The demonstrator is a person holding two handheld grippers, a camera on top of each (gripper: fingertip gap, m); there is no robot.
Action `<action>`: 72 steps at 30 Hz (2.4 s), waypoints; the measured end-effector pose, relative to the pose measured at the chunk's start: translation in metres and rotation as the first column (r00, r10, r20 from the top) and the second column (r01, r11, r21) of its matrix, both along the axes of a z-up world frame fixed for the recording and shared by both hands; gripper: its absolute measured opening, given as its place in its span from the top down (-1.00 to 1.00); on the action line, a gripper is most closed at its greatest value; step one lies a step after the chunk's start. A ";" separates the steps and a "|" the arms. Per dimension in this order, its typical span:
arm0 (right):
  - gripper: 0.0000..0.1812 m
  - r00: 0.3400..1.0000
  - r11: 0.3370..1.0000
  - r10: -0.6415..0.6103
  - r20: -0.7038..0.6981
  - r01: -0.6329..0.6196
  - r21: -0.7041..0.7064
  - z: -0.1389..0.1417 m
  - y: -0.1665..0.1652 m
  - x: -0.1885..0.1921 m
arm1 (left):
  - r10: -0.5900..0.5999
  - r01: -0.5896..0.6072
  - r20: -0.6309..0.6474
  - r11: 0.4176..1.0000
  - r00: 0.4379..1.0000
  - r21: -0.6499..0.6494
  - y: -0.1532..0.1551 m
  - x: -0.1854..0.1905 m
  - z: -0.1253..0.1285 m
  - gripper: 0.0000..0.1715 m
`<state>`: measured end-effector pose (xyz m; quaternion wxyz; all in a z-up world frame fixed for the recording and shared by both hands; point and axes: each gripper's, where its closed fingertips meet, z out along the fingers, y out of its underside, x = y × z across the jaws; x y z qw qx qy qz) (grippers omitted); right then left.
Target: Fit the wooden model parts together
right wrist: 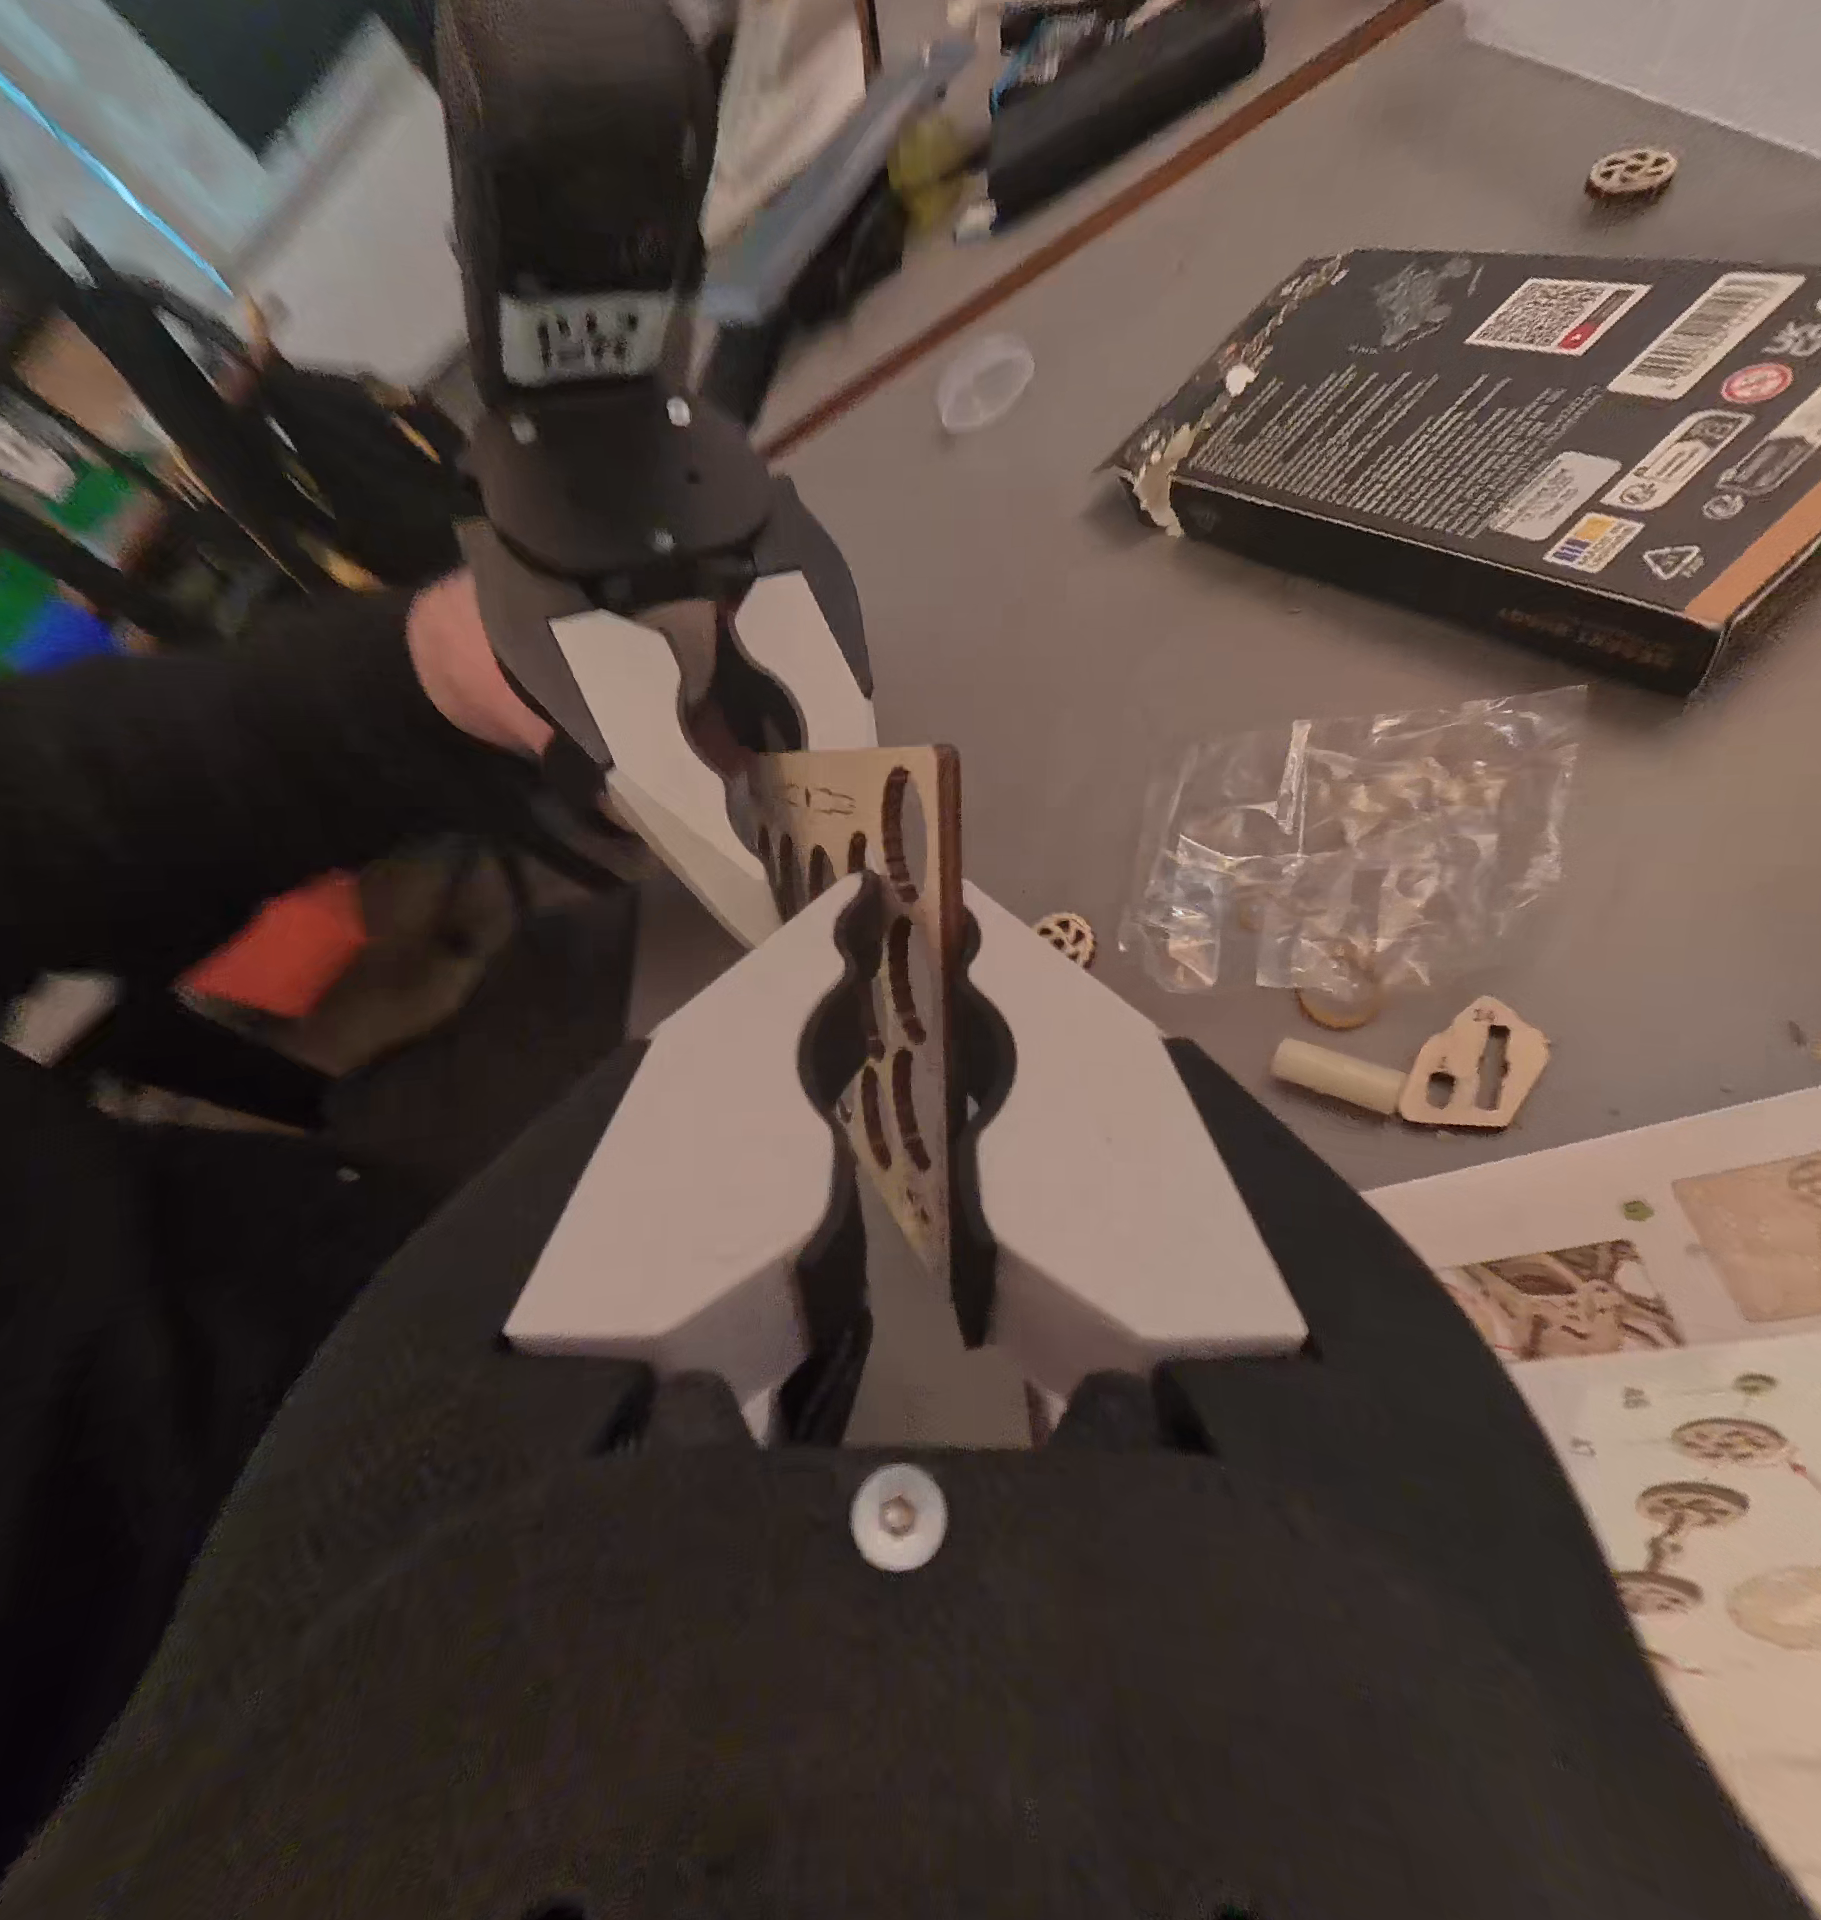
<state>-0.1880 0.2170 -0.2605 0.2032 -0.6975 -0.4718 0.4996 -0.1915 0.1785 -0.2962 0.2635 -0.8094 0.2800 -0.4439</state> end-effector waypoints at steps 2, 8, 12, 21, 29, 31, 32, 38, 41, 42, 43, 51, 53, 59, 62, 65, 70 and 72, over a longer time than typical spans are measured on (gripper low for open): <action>0.92 0.999 0.996 -0.031 -0.031 0.028 -0.079 0.001 0.005 0.001 | -0.016 0.016 -0.006 1.000 1.000 -0.022 -0.003 -0.006 0.001 0.87; 0.63 0.999 0.999 -0.042 -0.026 0.042 0.008 0.003 0.010 -0.003 | -0.014 0.019 0.054 0.996 0.998 -0.088 -0.005 -0.010 0.002 0.99; 0.46 0.998 0.984 -0.013 0.069 0.001 0.176 0.004 0.011 -0.005 | -0.034 0.037 0.024 0.995 0.999 -0.093 -0.006 -0.008 -0.002 1.00; 0.26 0.974 0.953 -0.008 0.228 -0.061 0.298 -0.016 0.011 -0.015 | -0.042 0.041 -0.084 0.999 0.996 -0.017 -0.006 0.004 -0.006 1.00; 0.79 0.839 0.753 0.268 0.474 -0.489 0.440 -0.016 -0.027 -0.011 | -0.172 0.166 -0.274 0.985 0.946 -0.044 -0.018 0.005 -0.009 0.99; 0.89 0.829 0.781 0.320 0.460 -0.505 0.368 -0.017 -0.032 -0.011 | -0.190 0.198 -0.382 0.980 0.905 -0.019 -0.018 -0.003 -0.013 0.99; 0.91 0.842 0.810 0.316 0.436 -0.479 0.338 -0.014 -0.031 -0.012 | -0.172 0.185 -0.384 0.983 0.907 -0.003 -0.015 -0.005 -0.011 0.99; 0.99 0.963 0.961 0.258 0.071 -0.264 0.079 0.018 -0.027 -0.016 | -0.008 0.012 -0.032 0.994 0.999 0.111 0.006 -0.029 0.046 0.62; 0.99 0.979 0.980 0.173 -0.107 -0.182 -0.081 0.036 -0.021 -0.016 | 0.022 -0.039 0.244 0.997 0.969 0.064 0.009 -0.030 0.060 0.51; 0.99 0.978 0.978 0.148 -0.148 -0.167 -0.127 0.039 -0.019 -0.015 | 0.013 -0.033 0.302 0.998 0.953 0.062 0.008 -0.026 0.064 0.51; 0.99 0.975 0.971 0.129 -0.181 -0.161 -0.178 0.040 -0.019 -0.014 | 0.003 -0.031 0.341 0.997 0.940 0.077 0.008 -0.020 0.070 0.52; 0.97 0.971 0.970 0.091 -0.222 -0.137 -0.202 0.035 -0.021 -0.015 | 0.024 -0.048 0.321 0.997 0.947 0.068 0.016 0.000 0.066 0.99; 0.97 0.975 0.981 0.118 -0.191 -0.145 -0.130 0.035 -0.022 -0.016 | 0.013 -0.031 0.287 0.998 0.958 0.056 0.014 0.001 0.066 0.99; 0.97 0.978 0.981 0.172 -0.115 -0.181 -0.066 0.026 -0.025 -0.017 | -0.013 0.007 0.167 0.999 0.986 0.038 0.010 -0.001 0.057 0.99; 0.96 0.979 0.980 0.193 -0.066 -0.196 -0.037 0.021 -0.027 -0.017 | -0.037 0.035 0.074 0.999 0.997 0.033 0.006 0.001 0.048 0.99; 0.96 0.981 0.981 0.196 -0.004 -0.196 -0.007 0.014 -0.026 -0.017 | -0.034 0.033 0.036 0.999 0.999 0.032 0.007 0.000 0.043 0.99; 0.96 0.973 0.975 0.210 0.096 -0.216 0.049 -0.003 -0.025 -0.016 | -0.034 0.036 -0.054 0.999 0.998 0.034 0.007 0.000 0.027 0.99; 0.95 0.978 0.980 0.182 0.101 -0.189 0.065 -0.007 -0.021 -0.016 | -0.006 0.010 -0.081 0.998 0.997 0.056 0.011 -0.001 0.023 0.99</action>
